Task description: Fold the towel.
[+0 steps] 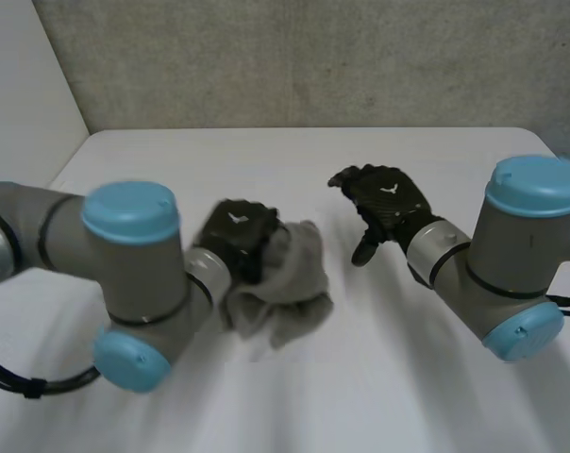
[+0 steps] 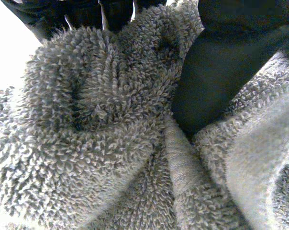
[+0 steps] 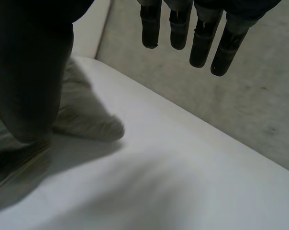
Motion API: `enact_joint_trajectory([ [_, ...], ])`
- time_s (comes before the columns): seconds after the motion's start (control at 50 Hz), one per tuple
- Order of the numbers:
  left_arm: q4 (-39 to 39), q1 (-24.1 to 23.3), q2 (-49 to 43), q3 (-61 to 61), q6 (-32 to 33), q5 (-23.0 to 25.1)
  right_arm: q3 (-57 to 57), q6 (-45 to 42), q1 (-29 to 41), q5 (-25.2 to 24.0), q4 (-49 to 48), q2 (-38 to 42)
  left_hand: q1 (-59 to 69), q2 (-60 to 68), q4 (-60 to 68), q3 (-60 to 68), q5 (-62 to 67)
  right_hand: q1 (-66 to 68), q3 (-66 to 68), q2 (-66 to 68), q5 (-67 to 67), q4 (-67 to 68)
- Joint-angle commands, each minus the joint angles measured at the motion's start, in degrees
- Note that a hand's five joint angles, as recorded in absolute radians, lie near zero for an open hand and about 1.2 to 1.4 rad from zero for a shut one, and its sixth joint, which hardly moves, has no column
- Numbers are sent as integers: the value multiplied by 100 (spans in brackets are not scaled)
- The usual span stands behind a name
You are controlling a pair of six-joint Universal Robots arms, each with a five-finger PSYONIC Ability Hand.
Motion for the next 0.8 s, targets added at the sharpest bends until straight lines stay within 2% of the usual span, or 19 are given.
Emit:
enact_joint_trajectory([
  [0.02, 20, -559, -247, -76, -44, -50, -218, -16, -152, 803, 525, -46, 2005, 821, 747, 829, 1130, -272, -384, -418, -320, -477],
  [0.04, 20, -560, -247, -76, -44, -50, -262, -16, -179, 883, 630, -55, 2002, 819, 744, 826, 1127, -272, -384, -418, -320, -477],
  [0.08, -7, -630, -221, -85, -149, -50, -288, -16, -187, 883, 710, -46, 731, -453, -527, -445, -144, -272, -384, -418, -320, -477],
  [0.1, -7, -630, -221, -85, -150, -50, -289, -16, -188, 883, 710, -46, 724, -460, -534, -452, -151, -272, -384, -418, -320, -477],
  [0.12, -42, -656, -169, -94, -263, -50, -306, -16, -188, 883, 771, -46, -526, -1709, -1783, -1701, -1400, -272, -384, -418, -320, -477],
  [0.14, -42, -656, -168, -94, -264, -50, -306, -7, -188, 883, 824, -55, -538, -1721, -1796, -1714, -1413, -272, -384, -418, -320, -477],
  [0.18, -59, -683, 129, -76, -448, -41, -306, -7, -179, 866, 860, -73, -3969, -5153, -5227, -5145, -4844, -272, -384, -418, -320, -477],
  [0.2, -59, -683, 131, -76, -449, -41, -315, -16, -170, 831, 895, -108, -3986, -5170, -5244, -5162, -4861, -272, -384, -418, -320, -477],
  [0.22, -94, -665, 322, -85, -492, -50, -315, -16, -170, 831, 895, -108, -4714, -5898, -5972, -5890, -5589, -272, -384, -418, -320, -477],
  [0.3, -174, -568, 658, -147, -501, -50, -385, -16, -170, 612, 1210, -283, -4710, -5893, -5967, -5885, -5584, -272, -384, -418, -320, -477],
  [0.34, -270, -193, 955, -251, -484, -50, -446, -16, -161, 507, 1403, -353, -4710, -5893, -5967, -5885, -5584, -272, -384, -418, -320, -477],
  [0.36, -270, -190, 957, -252, -484, -50, -516, -7, -153, 410, 1596, -424, -4710, -5893, -5967, -5885, -5584, -272, -384, -418, -320, -477],
  [0.4, -297, 273, 1184, -357, -475, -15, -578, -7, -152, 313, 1807, -494, -4693, -5877, -5951, -5869, -5568, -272, -384, -418, -320, -477],
  [0.56, -314, 986, 1151, -349, -466, 29, -781, 98, -100, 145, 2468, -653, -4525, -5709, -5783, -5701, -5400, -272, -384, -418, -320, -477],
  [0.8, -798, 1145, 922, -595, -519, 38, -1036, -113, 445, 189, 2310, -257, -4373, -5557, -5631, -5549, -5248, -272, -384, -418, -320, -477],
])
